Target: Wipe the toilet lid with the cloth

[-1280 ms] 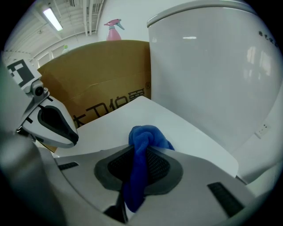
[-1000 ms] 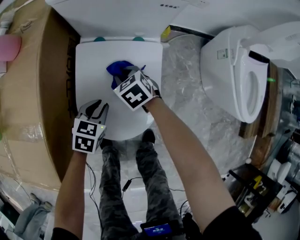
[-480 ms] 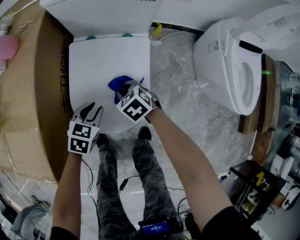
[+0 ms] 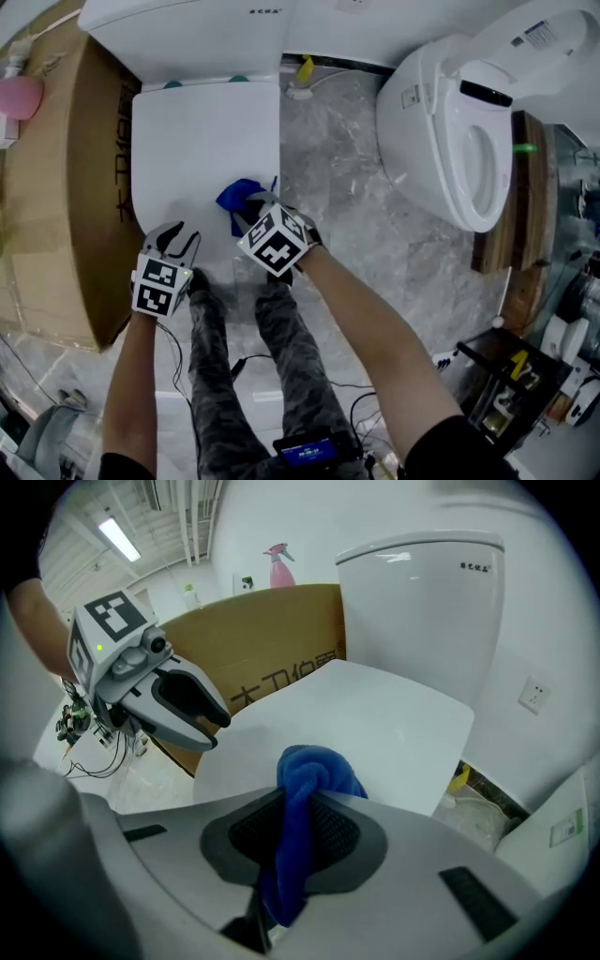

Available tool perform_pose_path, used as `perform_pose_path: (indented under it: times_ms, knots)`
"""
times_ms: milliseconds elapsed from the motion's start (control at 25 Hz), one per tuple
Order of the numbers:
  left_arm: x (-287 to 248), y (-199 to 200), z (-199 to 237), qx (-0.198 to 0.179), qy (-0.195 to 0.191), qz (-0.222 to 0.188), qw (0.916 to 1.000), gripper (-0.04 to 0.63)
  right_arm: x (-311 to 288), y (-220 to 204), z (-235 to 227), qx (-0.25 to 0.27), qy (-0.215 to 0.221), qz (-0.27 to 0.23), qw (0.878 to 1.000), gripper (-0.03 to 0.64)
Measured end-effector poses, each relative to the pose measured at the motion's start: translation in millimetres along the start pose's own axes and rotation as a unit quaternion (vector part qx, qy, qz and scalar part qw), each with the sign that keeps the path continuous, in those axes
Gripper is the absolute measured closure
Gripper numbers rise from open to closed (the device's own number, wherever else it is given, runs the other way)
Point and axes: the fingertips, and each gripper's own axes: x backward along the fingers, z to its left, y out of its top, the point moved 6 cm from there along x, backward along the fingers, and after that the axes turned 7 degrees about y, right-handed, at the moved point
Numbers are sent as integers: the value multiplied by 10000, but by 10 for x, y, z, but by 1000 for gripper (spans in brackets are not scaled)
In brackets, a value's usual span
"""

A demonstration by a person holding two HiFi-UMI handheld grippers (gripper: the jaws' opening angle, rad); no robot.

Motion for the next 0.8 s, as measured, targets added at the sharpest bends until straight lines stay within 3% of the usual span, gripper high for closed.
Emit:
perform_pose_path:
  times_ms: [80,160,320,480,600,720,800]
  knots:
    - [22,-66,-68,117,-55,16,9999,462,86,-39,50,-44,25,-75,10000,560]
    - [20,-145,-136,-14,-85,97,9999,445,170,-74,91,-47,26,-143,9999,560]
    - [-17,-393,-327,-587,-267,310,9974,425,277,-201,228,-84,-42,-214,9997,560]
    - [-45,-668,-416,-1508,-413,498,9864,423,267,-342,437,-364,-223,-289,9987,560]
    - [-38,-864,-455,-2342,-291,439,9708,423,224,-417,644,-606,-354,-393,9968,560]
    - [-62,-983,-542,-3372,34,257,9411,409,228,-483,806,-881,-512,-624,9928,560]
    - [-105,-1022,-589,-3811,309,72,9240,400,218,-519,874,-966,-592,-769,9906,560]
